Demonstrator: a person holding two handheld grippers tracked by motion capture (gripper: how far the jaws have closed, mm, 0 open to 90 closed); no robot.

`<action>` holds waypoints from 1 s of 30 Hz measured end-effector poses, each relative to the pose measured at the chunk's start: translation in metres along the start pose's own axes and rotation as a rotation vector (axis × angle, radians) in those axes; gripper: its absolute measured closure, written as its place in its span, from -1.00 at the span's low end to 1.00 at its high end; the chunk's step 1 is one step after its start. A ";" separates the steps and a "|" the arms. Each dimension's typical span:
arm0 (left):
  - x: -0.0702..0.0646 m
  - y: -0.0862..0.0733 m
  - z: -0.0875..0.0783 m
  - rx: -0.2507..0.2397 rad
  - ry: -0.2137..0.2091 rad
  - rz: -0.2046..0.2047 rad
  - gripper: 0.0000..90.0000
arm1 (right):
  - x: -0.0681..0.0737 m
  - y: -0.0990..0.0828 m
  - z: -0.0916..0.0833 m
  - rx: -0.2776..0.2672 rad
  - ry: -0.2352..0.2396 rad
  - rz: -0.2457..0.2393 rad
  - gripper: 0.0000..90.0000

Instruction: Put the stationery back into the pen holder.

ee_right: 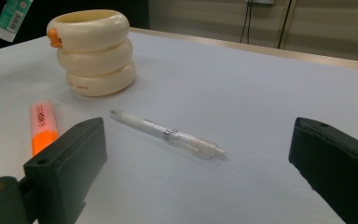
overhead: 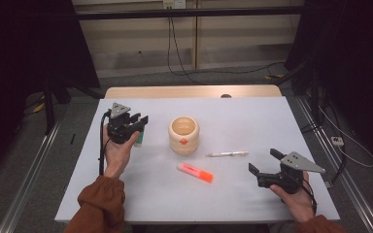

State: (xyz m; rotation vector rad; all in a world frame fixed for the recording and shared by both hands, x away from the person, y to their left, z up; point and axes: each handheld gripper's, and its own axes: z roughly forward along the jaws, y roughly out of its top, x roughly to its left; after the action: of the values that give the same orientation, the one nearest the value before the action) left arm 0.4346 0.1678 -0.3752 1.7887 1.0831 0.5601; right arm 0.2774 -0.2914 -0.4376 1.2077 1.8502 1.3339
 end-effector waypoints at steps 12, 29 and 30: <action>-0.004 0.010 -0.011 -0.105 -0.026 0.003 0.46 | 0.000 0.000 0.000 -0.003 -0.003 0.004 -0.92; -0.025 0.021 -0.018 -0.186 -0.100 0.027 0.46 | 0.000 0.000 0.000 -0.005 0.000 0.003 -0.92; -0.026 0.022 -0.017 -0.186 -0.110 0.036 0.46 | 0.000 0.000 0.000 -0.005 0.000 0.003 -0.92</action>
State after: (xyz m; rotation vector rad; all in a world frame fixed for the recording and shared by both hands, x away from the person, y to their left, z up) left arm 0.4182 0.1498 -0.3457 1.6592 0.8965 0.5589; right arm 0.2774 -0.2914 -0.4372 1.2085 1.8447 1.3395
